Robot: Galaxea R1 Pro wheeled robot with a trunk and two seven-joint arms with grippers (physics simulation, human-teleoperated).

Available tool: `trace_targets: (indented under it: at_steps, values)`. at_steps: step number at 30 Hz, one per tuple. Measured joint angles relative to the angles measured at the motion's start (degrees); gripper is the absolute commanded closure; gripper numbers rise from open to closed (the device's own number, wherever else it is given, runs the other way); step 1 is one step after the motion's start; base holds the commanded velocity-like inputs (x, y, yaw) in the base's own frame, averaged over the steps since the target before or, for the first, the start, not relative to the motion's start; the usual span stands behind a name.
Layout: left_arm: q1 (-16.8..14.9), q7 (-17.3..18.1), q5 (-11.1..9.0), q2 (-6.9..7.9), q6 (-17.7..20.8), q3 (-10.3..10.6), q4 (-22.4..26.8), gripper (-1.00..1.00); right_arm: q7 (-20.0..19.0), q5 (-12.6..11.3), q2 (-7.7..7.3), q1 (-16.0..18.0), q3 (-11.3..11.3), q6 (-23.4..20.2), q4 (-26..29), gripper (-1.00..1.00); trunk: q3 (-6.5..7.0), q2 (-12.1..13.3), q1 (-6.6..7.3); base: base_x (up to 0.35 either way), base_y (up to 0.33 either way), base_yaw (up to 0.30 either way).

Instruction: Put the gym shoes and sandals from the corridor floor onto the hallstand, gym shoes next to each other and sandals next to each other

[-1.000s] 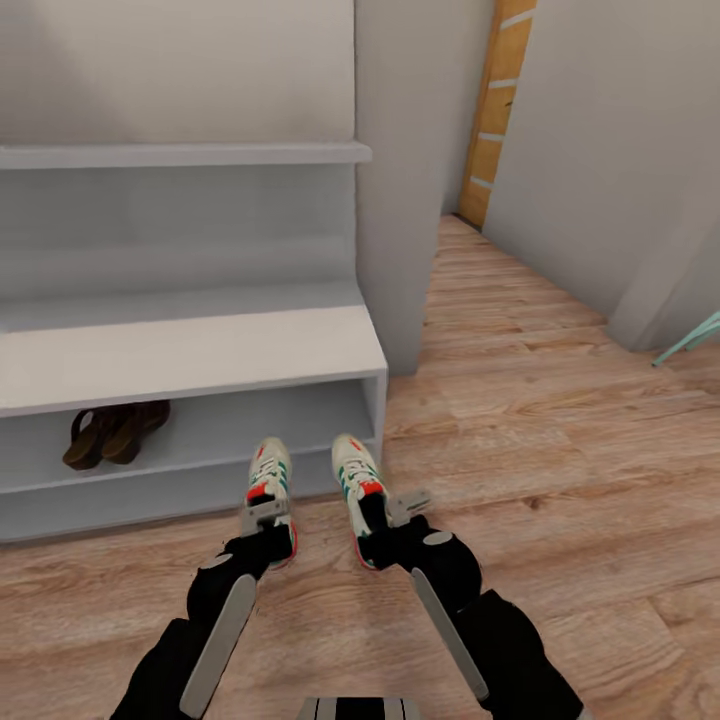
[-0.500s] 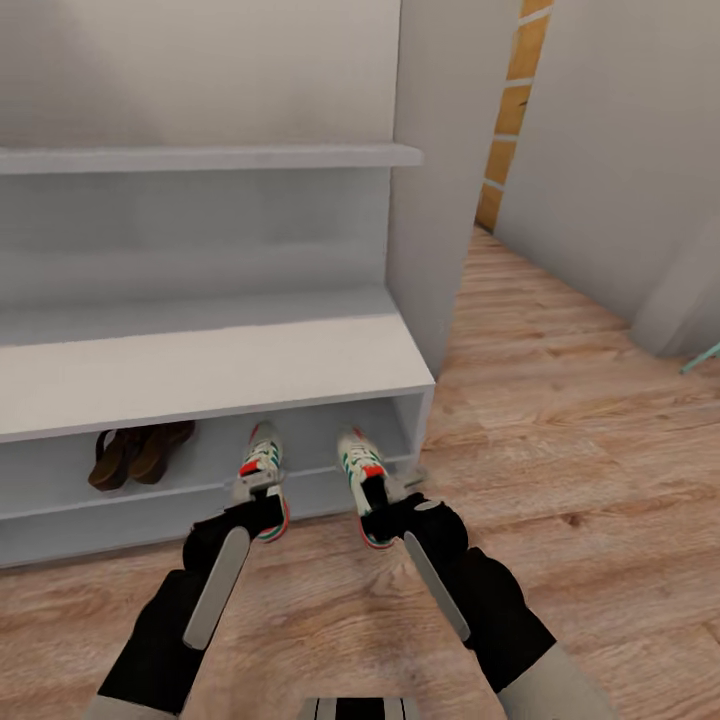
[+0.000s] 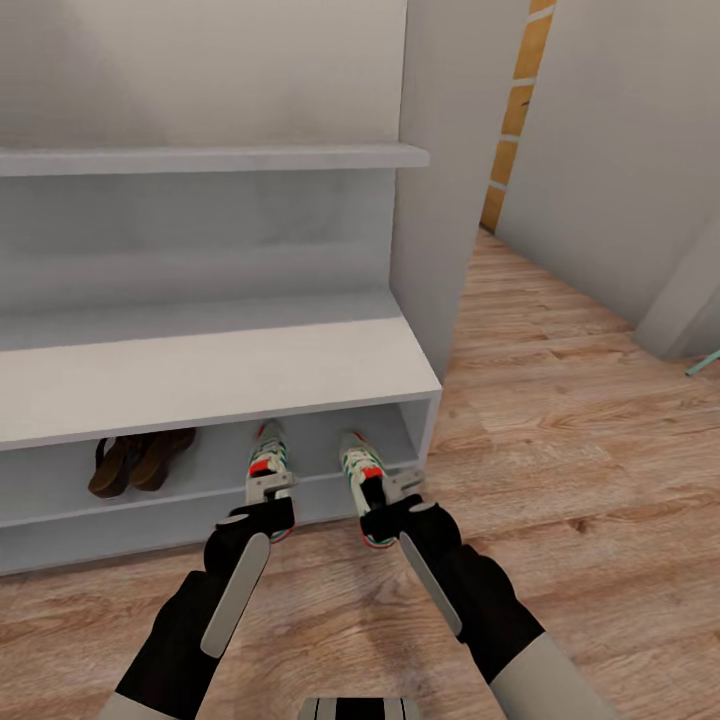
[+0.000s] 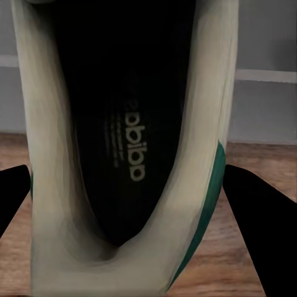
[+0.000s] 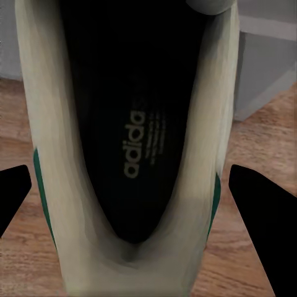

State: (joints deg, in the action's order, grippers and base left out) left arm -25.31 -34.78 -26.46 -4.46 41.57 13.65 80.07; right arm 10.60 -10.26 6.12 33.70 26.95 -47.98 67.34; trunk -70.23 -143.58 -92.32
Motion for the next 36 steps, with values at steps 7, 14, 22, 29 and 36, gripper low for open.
trace_targets:
  at_steps: [7, 14, 22, 29, 36]
  values:
    - [0.0, -1.9, 0.1, 0.03, -0.1, 0.0, 0.1, 1.0, 1.8, 0.1, 1.16, 0.1, -0.2, -0.6, 0.7, 1.0, 0.0, 0.0, 0.0, 0.0, 0.0, 0.0]
    - [0.0, -2.1, 0.1, 0.27, -0.1, 0.1, 0.1, 1.0, 6.6, -0.1, 1.33, 0.1, 0.0, -0.7, 1.1, 1.0, 0.0, 0.0, 0.0, 0.077, 0.0, 0.0]
    - [0.3, -2.1, 0.0, 0.41, -0.2, 0.2, 0.5, 1.0, 7.2, -0.6, 1.42, 0.1, 0.1, -0.5, 0.6, 1.0, 0.0, 0.0, 0.0, 0.272, 0.0, 0.0]
    - [4.2, -2.0, -0.1, 0.15, -0.3, 0.8, 5.2, 1.0, 7.1, -0.6, 2.82, 2.9, -0.2, -0.5, -2.9, 1.0, 0.0, 0.0, 0.0, 0.055, 0.0, 0.0]
    - [6.5, -2.0, 0.0, 0.31, -0.3, 1.2, 7.3, 1.0, 6.8, -3.9, 3.87, 9.4, -0.2, 0.1, -11.0, 1.0, 0.0, 0.0, 0.0, 0.006, 0.0, 0.0]
